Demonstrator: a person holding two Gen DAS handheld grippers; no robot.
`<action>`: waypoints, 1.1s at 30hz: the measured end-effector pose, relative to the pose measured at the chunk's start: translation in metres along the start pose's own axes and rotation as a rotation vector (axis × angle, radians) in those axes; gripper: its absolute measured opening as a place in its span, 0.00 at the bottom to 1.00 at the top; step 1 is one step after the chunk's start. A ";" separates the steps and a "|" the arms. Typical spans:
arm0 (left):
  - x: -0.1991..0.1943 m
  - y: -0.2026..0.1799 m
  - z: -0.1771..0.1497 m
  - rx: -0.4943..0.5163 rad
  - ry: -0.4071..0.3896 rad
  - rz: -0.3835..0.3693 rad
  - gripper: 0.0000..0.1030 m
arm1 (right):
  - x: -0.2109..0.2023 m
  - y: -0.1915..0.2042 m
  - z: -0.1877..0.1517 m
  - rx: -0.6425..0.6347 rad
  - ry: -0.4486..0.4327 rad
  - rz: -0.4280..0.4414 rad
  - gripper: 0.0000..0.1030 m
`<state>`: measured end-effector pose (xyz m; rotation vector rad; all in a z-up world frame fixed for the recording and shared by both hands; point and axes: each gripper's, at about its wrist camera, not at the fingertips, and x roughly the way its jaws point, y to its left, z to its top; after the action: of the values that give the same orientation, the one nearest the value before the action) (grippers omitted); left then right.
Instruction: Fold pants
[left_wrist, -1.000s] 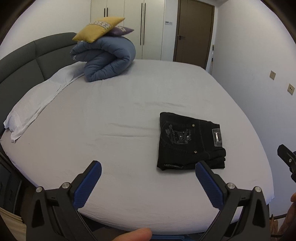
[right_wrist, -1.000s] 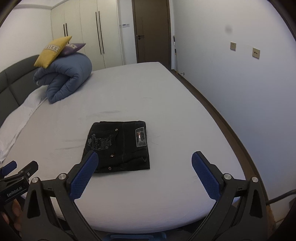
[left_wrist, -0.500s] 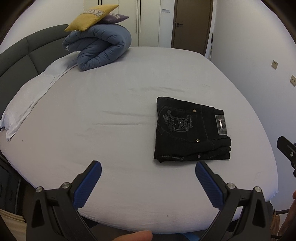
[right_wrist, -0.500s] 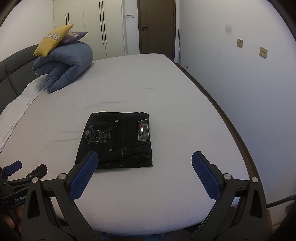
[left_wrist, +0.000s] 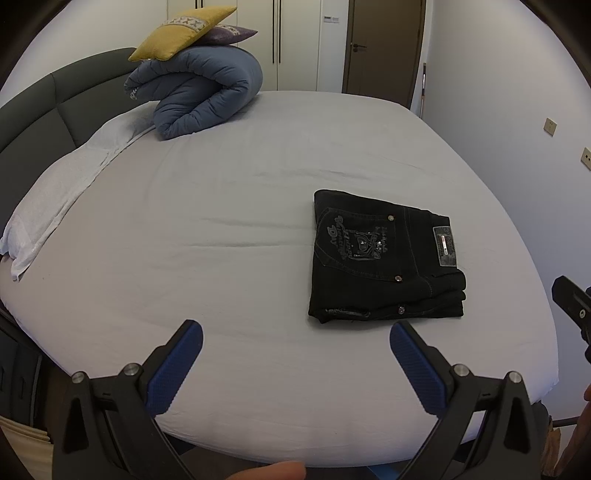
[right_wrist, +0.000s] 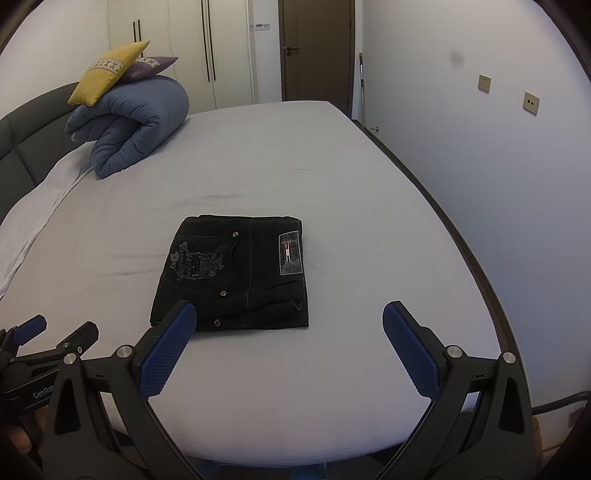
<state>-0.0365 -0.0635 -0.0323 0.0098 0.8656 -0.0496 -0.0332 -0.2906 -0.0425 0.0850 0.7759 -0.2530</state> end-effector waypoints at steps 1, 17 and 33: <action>0.000 0.000 0.000 0.000 -0.001 0.001 1.00 | -0.001 0.001 0.000 0.000 0.000 -0.001 1.00; -0.001 -0.003 -0.001 0.014 -0.009 -0.001 1.00 | -0.002 0.007 0.000 0.001 -0.003 0.002 1.00; -0.002 -0.005 -0.001 0.019 -0.008 -0.001 1.00 | -0.001 0.009 0.000 0.003 -0.004 0.003 1.00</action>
<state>-0.0393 -0.0680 -0.0316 0.0269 0.8575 -0.0592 -0.0321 -0.2814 -0.0419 0.0886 0.7714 -0.2519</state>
